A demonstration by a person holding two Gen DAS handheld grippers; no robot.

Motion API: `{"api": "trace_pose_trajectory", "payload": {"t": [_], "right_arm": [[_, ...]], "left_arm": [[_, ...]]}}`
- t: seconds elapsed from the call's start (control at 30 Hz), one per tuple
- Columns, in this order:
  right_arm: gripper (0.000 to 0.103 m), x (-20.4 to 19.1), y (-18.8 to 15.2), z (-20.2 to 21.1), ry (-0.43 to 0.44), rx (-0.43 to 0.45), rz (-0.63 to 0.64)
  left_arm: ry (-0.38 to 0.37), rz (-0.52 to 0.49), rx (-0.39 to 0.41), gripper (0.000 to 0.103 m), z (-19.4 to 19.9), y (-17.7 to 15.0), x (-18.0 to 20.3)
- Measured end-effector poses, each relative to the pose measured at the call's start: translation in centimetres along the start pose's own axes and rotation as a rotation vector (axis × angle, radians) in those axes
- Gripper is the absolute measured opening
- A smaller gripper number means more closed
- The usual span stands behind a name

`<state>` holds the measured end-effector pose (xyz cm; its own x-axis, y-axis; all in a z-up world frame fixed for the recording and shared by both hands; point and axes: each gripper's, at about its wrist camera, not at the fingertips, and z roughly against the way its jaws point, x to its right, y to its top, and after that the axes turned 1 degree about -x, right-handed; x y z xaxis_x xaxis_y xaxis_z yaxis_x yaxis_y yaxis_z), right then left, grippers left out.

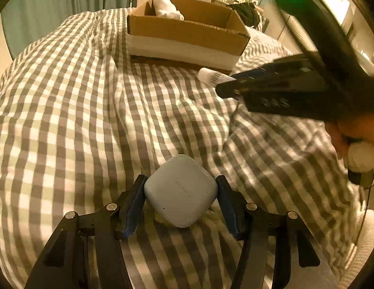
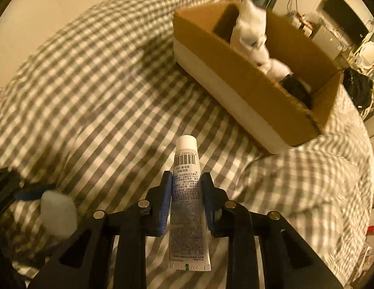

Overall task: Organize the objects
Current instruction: 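Grasp the white earbud case with left tool while right tool grasps the white tube, then carry earbud case and tube over the box and release both inside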

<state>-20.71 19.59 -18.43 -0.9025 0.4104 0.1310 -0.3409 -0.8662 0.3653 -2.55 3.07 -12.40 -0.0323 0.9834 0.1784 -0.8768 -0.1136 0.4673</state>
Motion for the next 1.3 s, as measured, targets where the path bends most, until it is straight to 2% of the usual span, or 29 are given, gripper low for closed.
{"api": "trace_pose_trajectory", "payload": {"t": [0.2,0.23,0.53,0.57,0.63,0.77,0.97,1.3], "right_arm": [[0.024,-1.7,-1.8,5.4,-0.032,0.053,-0.018],[0.024,-1.7,-1.7,6.3,-0.056,0.060,-0.066],[0.024,-3.4,-3.8,12.7,-0.068,0.194,-0.154],[0.024,-3.4,-4.0,13.3,-0.097,0.207,-0.208],[0.024,-3.3,-4.4,14.8,-0.105,0.244,-0.232],[0.024,-2.7,-4.3,17.5,-0.139,0.301,-0.261],[0.024,-1.3,-2.6,20.6,-0.171,0.392,-0.278],[0.024,5.4,3.8,22.7,-0.189,0.514,-0.331]], "left_arm": [[-0.021,-0.006,0.009,0.059,2.3,-1.5,0.1],[-0.017,-0.008,0.016,0.059,2.7,-1.5,0.1],[0.024,-0.037,0.154,0.059,7.4,2.2,0.2],[0.031,-0.044,0.173,0.059,7.8,2.9,0.1],[0.046,-0.063,0.212,0.059,9.0,4.3,0.3],[0.052,-0.096,0.274,0.059,11.2,7.1,1.0],[0.069,-0.152,0.375,0.059,13.9,12.2,2.1],[0.059,-0.201,0.448,0.059,11.7,22.9,2.7]]}}
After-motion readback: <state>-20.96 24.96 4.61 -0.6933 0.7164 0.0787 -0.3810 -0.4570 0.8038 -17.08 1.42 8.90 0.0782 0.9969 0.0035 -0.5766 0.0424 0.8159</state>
